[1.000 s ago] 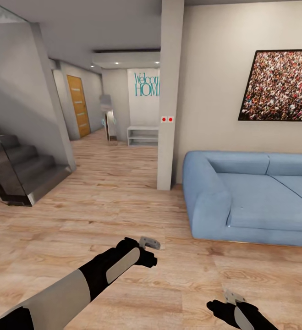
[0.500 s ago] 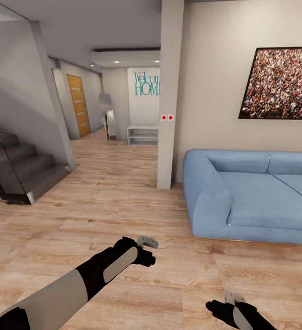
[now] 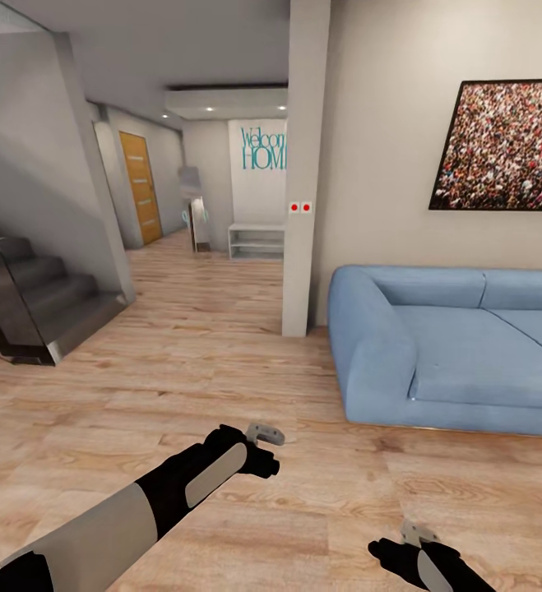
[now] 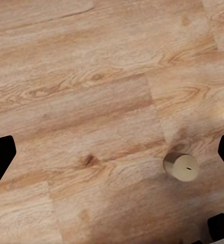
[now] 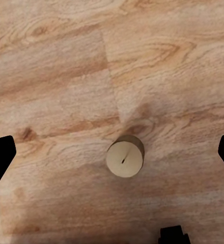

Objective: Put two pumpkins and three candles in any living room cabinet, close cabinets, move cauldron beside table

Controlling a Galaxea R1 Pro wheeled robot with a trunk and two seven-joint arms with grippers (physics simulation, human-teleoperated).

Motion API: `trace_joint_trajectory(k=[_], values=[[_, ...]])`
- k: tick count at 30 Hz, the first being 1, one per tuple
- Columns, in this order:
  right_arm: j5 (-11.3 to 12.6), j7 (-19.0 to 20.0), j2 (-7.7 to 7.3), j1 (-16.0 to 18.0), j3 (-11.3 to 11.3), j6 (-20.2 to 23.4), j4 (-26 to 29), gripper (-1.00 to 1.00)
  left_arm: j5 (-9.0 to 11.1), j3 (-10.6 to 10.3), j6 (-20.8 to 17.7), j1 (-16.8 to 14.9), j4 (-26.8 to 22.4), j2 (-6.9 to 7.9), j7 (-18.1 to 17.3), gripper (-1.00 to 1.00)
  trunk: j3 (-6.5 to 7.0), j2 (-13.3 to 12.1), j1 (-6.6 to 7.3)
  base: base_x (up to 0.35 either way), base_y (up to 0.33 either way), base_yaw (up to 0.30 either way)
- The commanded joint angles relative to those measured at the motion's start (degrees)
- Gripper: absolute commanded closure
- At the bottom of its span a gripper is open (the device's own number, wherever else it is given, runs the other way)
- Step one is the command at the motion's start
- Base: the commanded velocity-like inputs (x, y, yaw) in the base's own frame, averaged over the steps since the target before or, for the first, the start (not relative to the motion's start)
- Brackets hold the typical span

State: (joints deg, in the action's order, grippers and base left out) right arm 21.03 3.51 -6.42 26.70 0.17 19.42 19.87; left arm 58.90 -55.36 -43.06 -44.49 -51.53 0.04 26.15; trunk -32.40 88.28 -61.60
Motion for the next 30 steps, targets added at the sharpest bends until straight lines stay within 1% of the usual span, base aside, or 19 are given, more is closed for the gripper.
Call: trace_joint_trajectory(k=[1, 7, 30], values=[[0.2, 0.1, -0.01, 0.0, 0.0, 0.3, 0.1, -1.00, 0.6, -0.1, 0.0, -0.1, -0.1, 0.03, 0.6, -1.00, -0.24, 0.4, -0.22, 0.000, 0.000, 0.000], [0.5, 0.1, 0.00, 0.0, 0.0, 0.3, 0.1, -1.00, 0.6, -0.2, 0.0, -0.1, -0.1, 0.04, 0.6, -1.00, -1.32, 2.9, -1.54, 0.000, 0.000, 0.000], [0.3, 0.1, 0.09, 0.0, 0.1, 0.3, 0.2, -1.00, 0.6, -0.2, 0.0, -0.1, -0.2, -0.01, 0.6, -1.00, -5.45, 12.1, -6.59, 0.000, 0.000, 0.000]])
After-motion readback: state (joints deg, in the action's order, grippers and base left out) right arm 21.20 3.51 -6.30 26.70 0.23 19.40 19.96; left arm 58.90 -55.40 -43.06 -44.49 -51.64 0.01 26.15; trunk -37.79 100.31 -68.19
